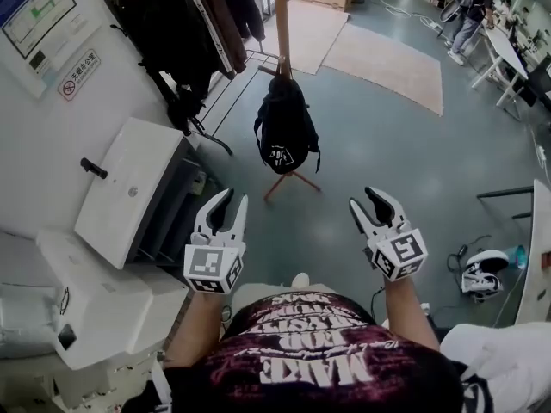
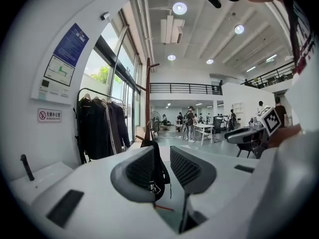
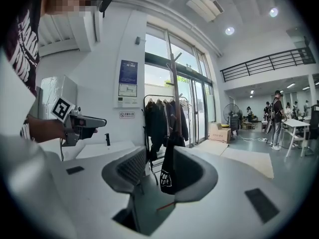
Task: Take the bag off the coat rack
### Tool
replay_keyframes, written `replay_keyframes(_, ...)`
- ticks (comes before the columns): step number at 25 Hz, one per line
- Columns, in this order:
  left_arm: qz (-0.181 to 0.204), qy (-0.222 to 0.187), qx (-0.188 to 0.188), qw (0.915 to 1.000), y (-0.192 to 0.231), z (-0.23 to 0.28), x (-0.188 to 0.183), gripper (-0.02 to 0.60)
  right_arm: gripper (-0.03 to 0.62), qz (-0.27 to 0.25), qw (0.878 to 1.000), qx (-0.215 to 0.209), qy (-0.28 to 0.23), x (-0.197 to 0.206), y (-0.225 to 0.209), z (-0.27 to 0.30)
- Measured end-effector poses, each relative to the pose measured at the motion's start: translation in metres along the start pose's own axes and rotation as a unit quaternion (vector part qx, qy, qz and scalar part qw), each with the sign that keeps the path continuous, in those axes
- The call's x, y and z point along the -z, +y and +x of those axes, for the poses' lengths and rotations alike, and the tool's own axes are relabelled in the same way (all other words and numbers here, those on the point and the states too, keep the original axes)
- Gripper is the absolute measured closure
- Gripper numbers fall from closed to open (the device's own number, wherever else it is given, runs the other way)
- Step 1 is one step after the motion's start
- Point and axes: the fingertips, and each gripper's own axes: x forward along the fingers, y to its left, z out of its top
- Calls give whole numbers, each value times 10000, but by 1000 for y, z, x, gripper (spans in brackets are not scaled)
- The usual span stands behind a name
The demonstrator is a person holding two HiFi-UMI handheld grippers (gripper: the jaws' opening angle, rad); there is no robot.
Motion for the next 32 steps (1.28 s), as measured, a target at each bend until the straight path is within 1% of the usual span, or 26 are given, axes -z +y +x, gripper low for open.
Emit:
replay_keyframes(3,86,54,-52,9999,-2,-4,4,480,422,73,9999,-47,-61,0,-5,0)
replay_keyframes(7,40,114,-157,9998,1,-3,4,479,422,123,9998,-149,-62,4,-5,3)
replay_keyframes(13,135,147,-80,9998,-4,0,-1,479,422,215,9995,-160,-149,0,-6,7)
replay_keyframes(19,163,134,-72,9998,2,12,3,480,424,216,9997,-72,-105,4,-14,16)
replay_keyframes(24,125,132,-120,9998,10,28,7,479,423,194,9997,-152,31,9,-13,31)
replay_keyframes(27,190,90,-108,9997,13,33,7,479,422,151,9996,-239,79,8,-9,42)
replay_keyframes(32,218,62,-66,9997,22,48,9,479,422,97,9997,-223,74,2,-15,59)
